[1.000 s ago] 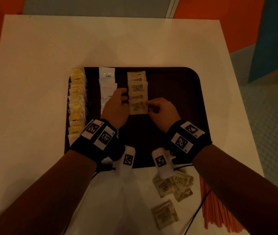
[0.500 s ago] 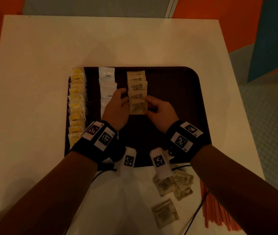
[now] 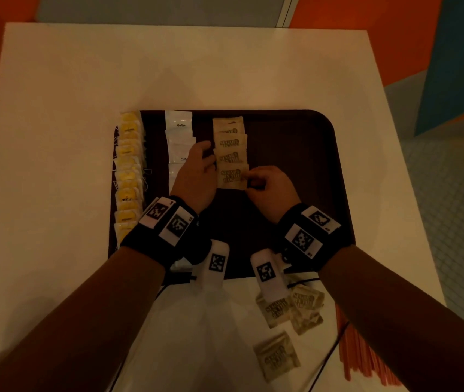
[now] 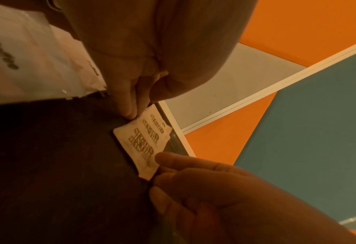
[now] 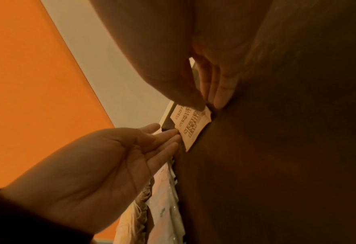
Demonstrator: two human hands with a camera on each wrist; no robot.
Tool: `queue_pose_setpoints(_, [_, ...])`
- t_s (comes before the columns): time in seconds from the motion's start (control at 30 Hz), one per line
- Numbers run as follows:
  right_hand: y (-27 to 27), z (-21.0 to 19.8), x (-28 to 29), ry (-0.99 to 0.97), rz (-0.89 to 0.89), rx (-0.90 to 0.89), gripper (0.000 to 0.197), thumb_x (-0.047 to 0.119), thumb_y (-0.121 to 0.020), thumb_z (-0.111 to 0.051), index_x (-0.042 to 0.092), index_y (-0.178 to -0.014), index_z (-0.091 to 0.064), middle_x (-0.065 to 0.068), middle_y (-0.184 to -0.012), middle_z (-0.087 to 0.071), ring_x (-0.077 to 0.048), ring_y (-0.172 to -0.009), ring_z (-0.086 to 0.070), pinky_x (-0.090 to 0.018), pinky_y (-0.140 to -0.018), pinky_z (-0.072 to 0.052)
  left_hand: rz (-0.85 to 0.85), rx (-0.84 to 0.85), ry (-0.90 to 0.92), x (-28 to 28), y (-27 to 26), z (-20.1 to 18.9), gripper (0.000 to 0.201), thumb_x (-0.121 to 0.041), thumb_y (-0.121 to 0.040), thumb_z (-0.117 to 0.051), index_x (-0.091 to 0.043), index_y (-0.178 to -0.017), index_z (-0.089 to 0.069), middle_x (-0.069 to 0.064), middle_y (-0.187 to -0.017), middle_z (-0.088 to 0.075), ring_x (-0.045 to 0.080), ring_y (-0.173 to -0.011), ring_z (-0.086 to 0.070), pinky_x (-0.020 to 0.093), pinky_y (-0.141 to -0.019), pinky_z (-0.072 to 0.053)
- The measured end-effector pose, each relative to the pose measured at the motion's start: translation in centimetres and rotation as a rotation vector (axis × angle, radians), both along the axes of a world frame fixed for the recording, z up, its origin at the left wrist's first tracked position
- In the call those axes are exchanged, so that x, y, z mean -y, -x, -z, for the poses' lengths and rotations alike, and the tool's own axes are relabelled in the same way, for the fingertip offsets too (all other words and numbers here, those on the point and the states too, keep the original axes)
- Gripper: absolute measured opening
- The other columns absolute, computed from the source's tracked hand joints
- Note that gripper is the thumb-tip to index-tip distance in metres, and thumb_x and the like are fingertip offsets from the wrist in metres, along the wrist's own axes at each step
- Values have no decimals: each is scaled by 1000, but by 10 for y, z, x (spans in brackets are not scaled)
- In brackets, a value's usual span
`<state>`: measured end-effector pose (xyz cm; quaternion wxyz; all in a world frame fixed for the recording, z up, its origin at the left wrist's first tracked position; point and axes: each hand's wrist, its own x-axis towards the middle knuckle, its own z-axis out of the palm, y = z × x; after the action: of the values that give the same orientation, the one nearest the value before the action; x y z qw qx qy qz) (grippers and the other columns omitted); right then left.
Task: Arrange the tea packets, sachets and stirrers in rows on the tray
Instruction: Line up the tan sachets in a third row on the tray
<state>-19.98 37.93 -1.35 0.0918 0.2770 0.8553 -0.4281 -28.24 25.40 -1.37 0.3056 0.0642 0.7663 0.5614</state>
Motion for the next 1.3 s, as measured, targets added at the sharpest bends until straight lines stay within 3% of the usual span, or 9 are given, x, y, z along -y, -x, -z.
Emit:
queue_pose_setpoints(0.27, [5,-2,0,31,-2,-43,43,-1,-85,-55,7,-127,-52,-8,-133,-45,-20,-111,-55,-14,-90,-38,-4,0,-19,-2,2,0,46,8,-93,-33,-3,-137,-26,17,-136,-42,17,-119,-45,10,-72,-49])
queue_pose_setpoints(0.37, [6,-2,-1,53,4,-62,43,0,-85,-56,6,-128,-52,-9,-133,-44,-20,-111,-55,-11,-87,-37,-12,-44,30,1,2,4,46,6,-93,-34,-5,-137,-28,18,-137,-42,24,-129,-43,19,-87,-45])
queue_pose_setpoints(0.43, [6,-3,-3,59,11,-66,44,2,-86,-56,8,-129,-51,-9,-136,-43,-19,-113,-53,-10,-87,-36,-25,-44,26,2,1,5,46,6,-93,-34,-6,-137,-29,17,-137,-42,23,-130,-41,13,-84,-44])
queue_pose_setpoints(0.6, [13,-3,-4,147,20,-108,61,-3,-86,-50,14,-142,-32,-8,-152,-26,-21,-132,-38,-26,-101,-41,-23,-46,-20,-1,2,2,49,8,-93,-31,-7,-139,-24,15,-143,-37,17,-132,-37,3,-70,-44])
queue_pose_setpoints(0.7, [22,-5,-4,170,19,-111,63,-4,-87,-47,12,-144,-26,-8,-151,-28,-21,-137,-32,-37,-108,-39,-19,-53,-38,-7,6,-1,50,8,-92,-31,-4,-140,-23,14,-141,-39,8,-115,-41,-3,-65,-43])
queue_pose_setpoints(0.87, [30,-8,-5,195,-9,-120,61,-5,-88,-45,10,-144,-25,-9,-152,-26,-21,-139,-28,-39,-111,-35,-34,-29,-37,-8,9,-1,48,6,-93,-31,-6,-139,-25,13,-140,-42,13,-118,-46,7,-71,-47])
queue_pose_setpoints(1.0, [28,-6,-6,126,8,-117,58,-2,-87,-49,13,-141,-33,-10,-150,-28,-23,-134,-36,-32,-109,-36,-41,-26,-21,-2,8,0,47,7,-93,-31,-5,-138,-26,17,-142,-38,23,-133,-38,25,-98,-42])
queue_pose_setpoints(1.17, [4,5,-2,71,17,-87,51,-2,-86,-51,11,-135,-44,-10,-141,-38,-19,-121,-49,-12,-91,-36,-22,68,-30,7,-6,-1,50,4,-93,-35,-12,-139,-25,12,-135,-45,18,-116,-49,24,-85,-48])
queue_pose_setpoints(1.3, [-3,10,3,125,42,-105,52,-5,-85,-48,8,-135,-43,-9,-143,-42,-20,-126,-47,-23,-102,-39,-32,76,-107,1,-20,-4,45,8,-92,-33,-7,-134,-28,-1,-120,-47,9,-108,-49,8,-74,-51])
